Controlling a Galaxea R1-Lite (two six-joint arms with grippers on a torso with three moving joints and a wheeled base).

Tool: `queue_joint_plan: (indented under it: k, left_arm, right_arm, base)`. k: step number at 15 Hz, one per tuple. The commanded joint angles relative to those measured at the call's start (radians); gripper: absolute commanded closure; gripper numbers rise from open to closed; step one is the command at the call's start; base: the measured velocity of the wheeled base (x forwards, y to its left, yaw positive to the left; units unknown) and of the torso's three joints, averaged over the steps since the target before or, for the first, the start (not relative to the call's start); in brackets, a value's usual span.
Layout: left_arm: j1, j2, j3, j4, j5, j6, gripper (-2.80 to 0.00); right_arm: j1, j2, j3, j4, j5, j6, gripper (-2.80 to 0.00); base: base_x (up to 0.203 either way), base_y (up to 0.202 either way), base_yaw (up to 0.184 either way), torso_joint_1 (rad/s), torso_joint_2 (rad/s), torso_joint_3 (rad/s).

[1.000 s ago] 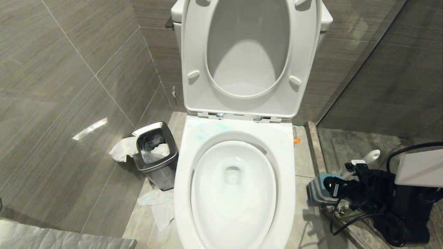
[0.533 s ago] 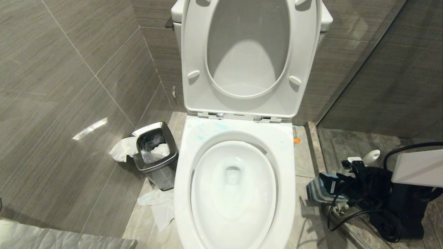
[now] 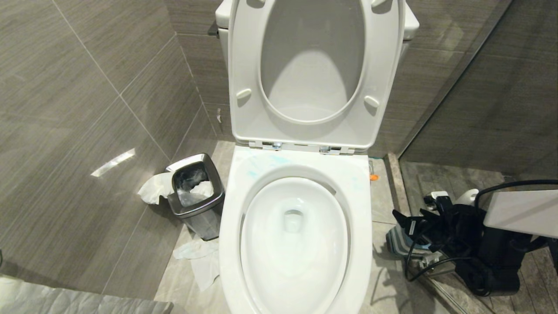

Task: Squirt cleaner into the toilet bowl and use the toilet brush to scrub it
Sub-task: Pour in the cleaning agent

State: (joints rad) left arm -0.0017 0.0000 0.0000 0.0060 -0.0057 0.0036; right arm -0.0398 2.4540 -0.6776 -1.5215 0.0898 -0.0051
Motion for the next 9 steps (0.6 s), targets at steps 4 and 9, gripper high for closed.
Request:
queue_joint_plan:
  k: [4, 9]
  left_arm:
    - [0.0, 0.002, 0.002, 0.0, 0.001, -0.001, 0.0]
    - [0.0, 0.002, 0.003, 0.0, 0.0, -0.001, 0.0]
  right_arm:
    - [0.006, 0.092, -0.063, -0.009, 0.006, -0.007, -2.8]
    - [0.007, 0.151, -0.161, -0.009, 0.008, -0.009, -2.8]
  base:
    - [0.0, 0.0, 0.0, 0.0, 0.0, 0.0]
    - [0.0, 0.0, 0.0, 0.0, 0.0, 0.0]
